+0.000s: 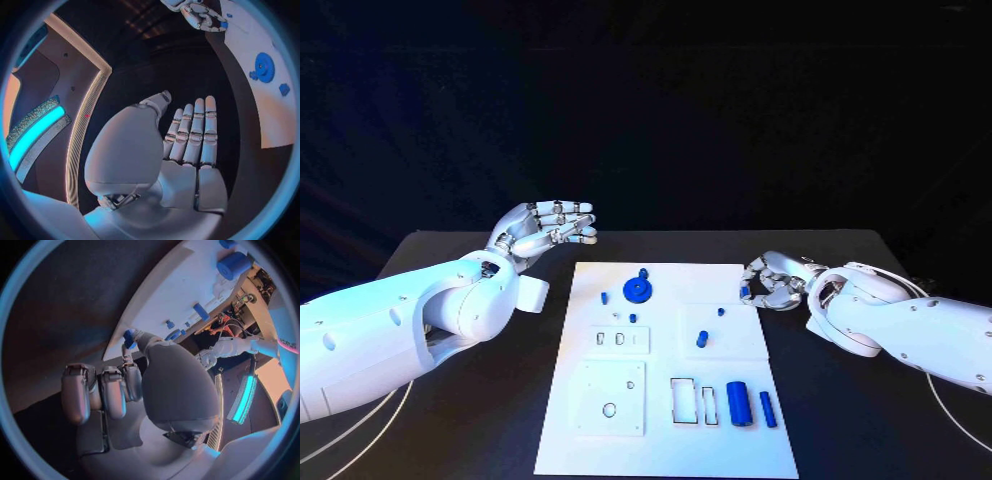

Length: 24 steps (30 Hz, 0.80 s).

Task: Assemble the parts on the task board

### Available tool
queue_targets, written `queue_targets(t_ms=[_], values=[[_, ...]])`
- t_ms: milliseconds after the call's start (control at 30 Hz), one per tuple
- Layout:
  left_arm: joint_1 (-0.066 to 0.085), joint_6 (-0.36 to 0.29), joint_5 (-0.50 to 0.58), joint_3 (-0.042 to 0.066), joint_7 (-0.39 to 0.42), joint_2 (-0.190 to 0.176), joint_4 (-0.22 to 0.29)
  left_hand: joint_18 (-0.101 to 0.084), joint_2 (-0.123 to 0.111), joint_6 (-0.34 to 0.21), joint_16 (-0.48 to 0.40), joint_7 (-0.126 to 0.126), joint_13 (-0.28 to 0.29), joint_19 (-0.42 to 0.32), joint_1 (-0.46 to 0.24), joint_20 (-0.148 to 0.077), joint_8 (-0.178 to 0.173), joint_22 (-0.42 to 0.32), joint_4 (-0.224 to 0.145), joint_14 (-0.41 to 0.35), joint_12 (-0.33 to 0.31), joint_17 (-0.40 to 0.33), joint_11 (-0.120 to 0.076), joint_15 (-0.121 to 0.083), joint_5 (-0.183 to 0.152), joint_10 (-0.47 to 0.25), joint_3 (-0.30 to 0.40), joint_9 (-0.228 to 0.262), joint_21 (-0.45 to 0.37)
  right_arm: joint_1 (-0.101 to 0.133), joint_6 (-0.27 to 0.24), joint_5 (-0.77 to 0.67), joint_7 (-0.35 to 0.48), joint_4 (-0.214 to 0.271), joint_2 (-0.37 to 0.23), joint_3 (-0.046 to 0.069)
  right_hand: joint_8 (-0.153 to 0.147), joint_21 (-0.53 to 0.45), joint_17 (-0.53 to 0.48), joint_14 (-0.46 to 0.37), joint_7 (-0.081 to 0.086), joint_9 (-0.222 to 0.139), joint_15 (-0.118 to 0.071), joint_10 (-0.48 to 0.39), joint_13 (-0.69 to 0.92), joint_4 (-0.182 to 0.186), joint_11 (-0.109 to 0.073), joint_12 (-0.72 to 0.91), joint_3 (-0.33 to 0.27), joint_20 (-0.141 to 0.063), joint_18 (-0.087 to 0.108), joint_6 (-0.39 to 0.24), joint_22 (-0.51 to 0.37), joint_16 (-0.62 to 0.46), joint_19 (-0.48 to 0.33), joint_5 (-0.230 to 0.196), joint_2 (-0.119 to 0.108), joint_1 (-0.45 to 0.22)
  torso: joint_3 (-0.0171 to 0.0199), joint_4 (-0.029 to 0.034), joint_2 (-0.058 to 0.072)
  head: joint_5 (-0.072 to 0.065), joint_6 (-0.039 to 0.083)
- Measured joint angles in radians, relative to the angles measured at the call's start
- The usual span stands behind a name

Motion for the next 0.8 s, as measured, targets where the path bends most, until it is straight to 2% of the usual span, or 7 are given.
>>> queue_targets(t_ms=[200, 433, 567, 800], values=[[0.000, 0.000, 0.000, 0.000, 0.000, 0.000, 0.000, 0.000, 0.000, 0.000, 0.000, 0.000, 0.000, 0.000, 0.000, 0.000, 0.000, 0.000, 0.000, 0.000, 0.000, 0.000, 0.000, 0.000, 0.000, 0.000, 0.000, 0.000, 0.000, -0.001, -0.013, -0.002, -0.003, 0.004, 0.001, 0.000, 0.012, 0.007, 0.000, -0.003, -0.004, 0.002, -0.004, 0.005, 0.000, -0.004, -0.005, 0.007, 0.012, -0.007, 0.000, 0.007, 0.000, 0.000, 0.000, -0.002, 0.012, -0.004, 0.0006, -0.0004, 0.000, 0.000, -0.001], [0.000, 0.000, 0.000, 0.000, 0.000, -0.001, 0.000, 0.000, 0.000, 0.000, 0.000, 0.000, 0.000, 0.000, 0.000, 0.000, 0.000, 0.000, 0.000, 0.000, 0.000, 0.000, 0.000, 0.000, 0.000, 0.000, 0.000, 0.000, 0.000, -0.002, -0.065, -0.007, -0.025, 0.027, 0.000, -0.001, 0.021, 0.007, 0.001, -0.004, -0.006, 0.002, -0.011, 0.011, 0.000, -0.008, -0.011, 0.007, 0.031, -0.011, 0.000, 0.006, 0.000, 0.000, 0.004, 0.002, 0.028, -0.009, 0.0008, -0.0004, 0.000, -0.002, -0.002], [0.000, 0.000, 0.000, 0.000, -0.001, -0.001, 0.000, 0.000, 0.000, 0.000, 0.000, 0.000, 0.000, 0.000, 0.000, 0.000, 0.000, 0.000, 0.000, 0.000, 0.000, 0.000, 0.000, 0.000, 0.000, 0.000, 0.000, 0.000, 0.000, 0.002, -0.099, -0.009, -0.053, 0.056, -0.007, 0.000, 0.021, 0.007, 0.001, -0.004, -0.007, 0.002, -0.011, 0.011, 0.000, -0.011, -0.011, 0.007, 0.039, -0.014, 0.000, 0.005, 0.001, 0.000, 0.000, 0.002, 0.034, -0.011, -0.0001, -0.0001, -0.001, -0.002, -0.001], [0.000, 0.000, 0.000, 0.000, -0.001, 0.000, -0.003, 0.000, 0.000, 0.000, 0.000, 0.000, 0.000, 0.000, 0.000, 0.000, 0.000, 0.000, 0.000, 0.000, 0.000, 0.002, 0.000, 0.000, 0.000, 0.000, 0.000, 0.000, 0.004, 0.031, -0.148, -0.011, -0.125, 0.152, -0.012, 0.002, 0.021, 0.007, 0.001, -0.004, -0.008, 0.002, -0.011, 0.011, 0.000, -0.010, -0.011, 0.007, 0.040, -0.014, 0.000, 0.004, 0.001, 0.000, 0.000, 0.002, 0.042, -0.013, -0.0011, -0.0006, -0.003, 0.002, 0.000]])
